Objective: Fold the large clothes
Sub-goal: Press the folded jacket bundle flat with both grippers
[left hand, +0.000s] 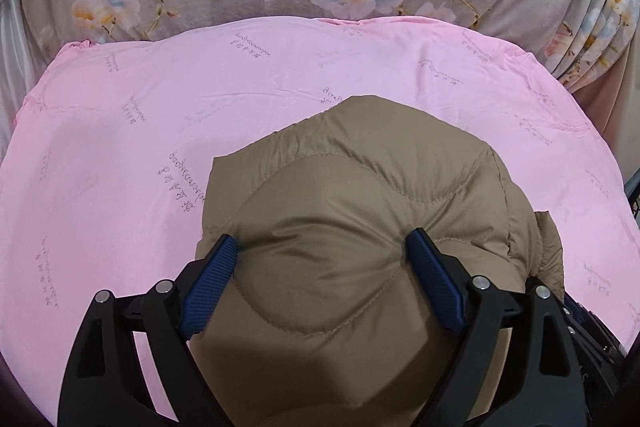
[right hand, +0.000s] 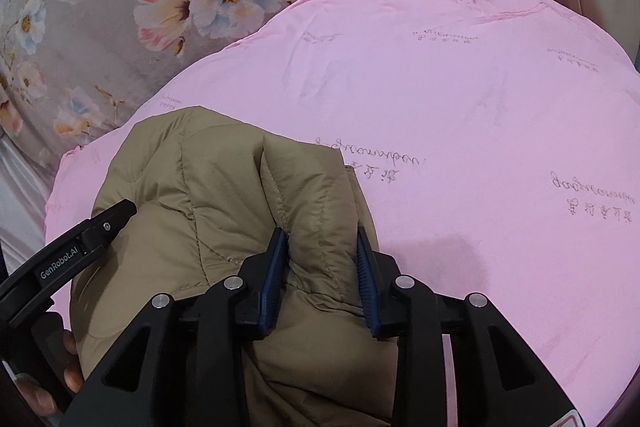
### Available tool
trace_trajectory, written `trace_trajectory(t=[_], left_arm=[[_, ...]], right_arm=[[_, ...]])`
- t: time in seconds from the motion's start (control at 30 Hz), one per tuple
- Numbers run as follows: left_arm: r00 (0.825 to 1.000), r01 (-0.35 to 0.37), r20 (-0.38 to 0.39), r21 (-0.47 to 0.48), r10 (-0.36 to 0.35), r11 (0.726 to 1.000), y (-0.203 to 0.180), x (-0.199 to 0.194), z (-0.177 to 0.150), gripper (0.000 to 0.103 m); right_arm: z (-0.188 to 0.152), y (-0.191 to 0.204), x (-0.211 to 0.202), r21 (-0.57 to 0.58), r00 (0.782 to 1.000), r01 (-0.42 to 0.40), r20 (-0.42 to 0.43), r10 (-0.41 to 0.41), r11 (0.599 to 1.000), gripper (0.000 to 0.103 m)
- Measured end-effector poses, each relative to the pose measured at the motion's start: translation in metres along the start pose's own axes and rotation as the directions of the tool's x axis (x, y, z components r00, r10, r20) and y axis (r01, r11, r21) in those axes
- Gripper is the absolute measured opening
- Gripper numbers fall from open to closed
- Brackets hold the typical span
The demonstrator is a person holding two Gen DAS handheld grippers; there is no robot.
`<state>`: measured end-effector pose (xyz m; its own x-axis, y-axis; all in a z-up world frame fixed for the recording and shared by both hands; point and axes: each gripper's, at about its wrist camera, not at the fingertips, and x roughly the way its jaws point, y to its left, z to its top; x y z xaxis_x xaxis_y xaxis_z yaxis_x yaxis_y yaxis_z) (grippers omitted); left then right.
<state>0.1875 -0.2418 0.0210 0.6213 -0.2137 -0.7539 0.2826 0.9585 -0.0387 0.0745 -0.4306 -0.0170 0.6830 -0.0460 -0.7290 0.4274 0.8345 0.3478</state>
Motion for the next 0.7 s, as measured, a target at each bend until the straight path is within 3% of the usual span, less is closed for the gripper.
trace_trajectory(t=[0.4,0.7], left_arm=[[0.998,-0.039,0.046,0.051,0.037,0.998,-0.019,0.021,-0.004,0.092],[0.998,-0.031,0.064,0.097,0.025,0.995,-0.024,0.037,0.002,0.093]], right_arm=[[-0.006,-0.014,0.010,0.064,0.998,-0.051,0.040,0.048,0.997,0.033],[-0.010,-0.009,0.011,0.102,0.996,0.006,0.085,-0.015,0.995,0.033]])
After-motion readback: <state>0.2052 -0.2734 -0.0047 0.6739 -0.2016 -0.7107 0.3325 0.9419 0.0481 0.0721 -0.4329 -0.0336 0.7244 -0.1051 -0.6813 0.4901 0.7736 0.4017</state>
